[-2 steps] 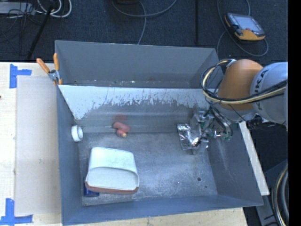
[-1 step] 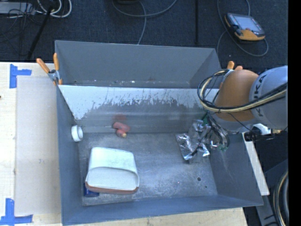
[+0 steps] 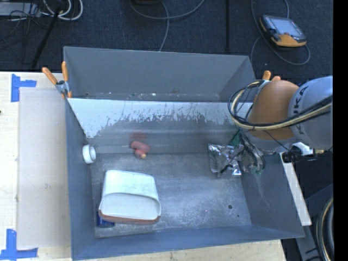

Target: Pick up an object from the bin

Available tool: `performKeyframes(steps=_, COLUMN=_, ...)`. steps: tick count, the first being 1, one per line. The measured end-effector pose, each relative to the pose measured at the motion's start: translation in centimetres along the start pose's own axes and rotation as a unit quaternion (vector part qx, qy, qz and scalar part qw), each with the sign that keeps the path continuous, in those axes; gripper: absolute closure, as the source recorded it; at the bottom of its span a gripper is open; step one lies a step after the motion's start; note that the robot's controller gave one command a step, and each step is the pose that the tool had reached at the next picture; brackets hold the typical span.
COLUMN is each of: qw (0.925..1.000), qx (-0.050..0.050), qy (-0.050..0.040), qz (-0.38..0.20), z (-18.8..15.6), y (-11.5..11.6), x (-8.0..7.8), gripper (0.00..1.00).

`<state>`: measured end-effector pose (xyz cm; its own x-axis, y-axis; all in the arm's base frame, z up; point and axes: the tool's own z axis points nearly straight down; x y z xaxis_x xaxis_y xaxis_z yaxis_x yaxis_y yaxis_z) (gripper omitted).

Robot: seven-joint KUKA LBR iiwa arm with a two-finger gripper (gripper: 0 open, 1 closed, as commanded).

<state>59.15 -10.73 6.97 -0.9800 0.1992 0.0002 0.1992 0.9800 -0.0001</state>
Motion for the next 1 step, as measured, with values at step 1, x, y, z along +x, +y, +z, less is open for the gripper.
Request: performKeyframes(steps=1, qw=0.9999, qx=-0.001, qy=-0.0056, qz=0.012, z=-15.1, y=0.0, x=-1.21, gripper=1.0)
